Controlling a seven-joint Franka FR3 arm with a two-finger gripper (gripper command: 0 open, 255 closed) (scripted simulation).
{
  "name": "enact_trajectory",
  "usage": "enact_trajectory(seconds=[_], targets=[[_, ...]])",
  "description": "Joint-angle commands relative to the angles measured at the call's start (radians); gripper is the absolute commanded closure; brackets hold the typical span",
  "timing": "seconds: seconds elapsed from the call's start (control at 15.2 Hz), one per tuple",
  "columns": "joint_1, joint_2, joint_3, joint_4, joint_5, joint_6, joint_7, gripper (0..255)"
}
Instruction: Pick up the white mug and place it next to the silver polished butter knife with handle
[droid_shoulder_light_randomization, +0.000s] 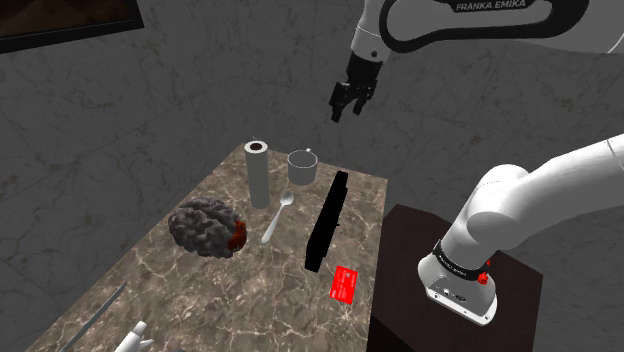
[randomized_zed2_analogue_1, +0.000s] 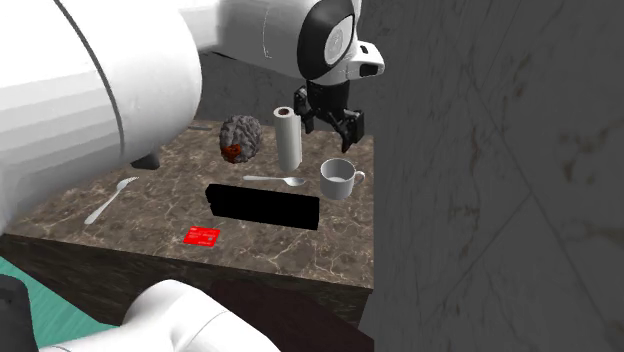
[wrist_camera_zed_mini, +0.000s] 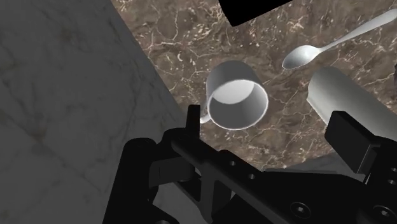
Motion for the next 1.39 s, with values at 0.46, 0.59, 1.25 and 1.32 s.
enact_trajectory(seconds=[0.46,0.59,1.25,1.32], targets=[[0.006,0.301,0.094,0.044,-0.047,0.2,0.095,0],[0.006,0.375,0.111,0.067,-0.068,0.236,0.121,0],[0.02,0.667,0.147,0.168,-0.179,0.368,0.231,0],[0.02,0.675,0.146,0.163,-0.183,0.38,0.234,0]])
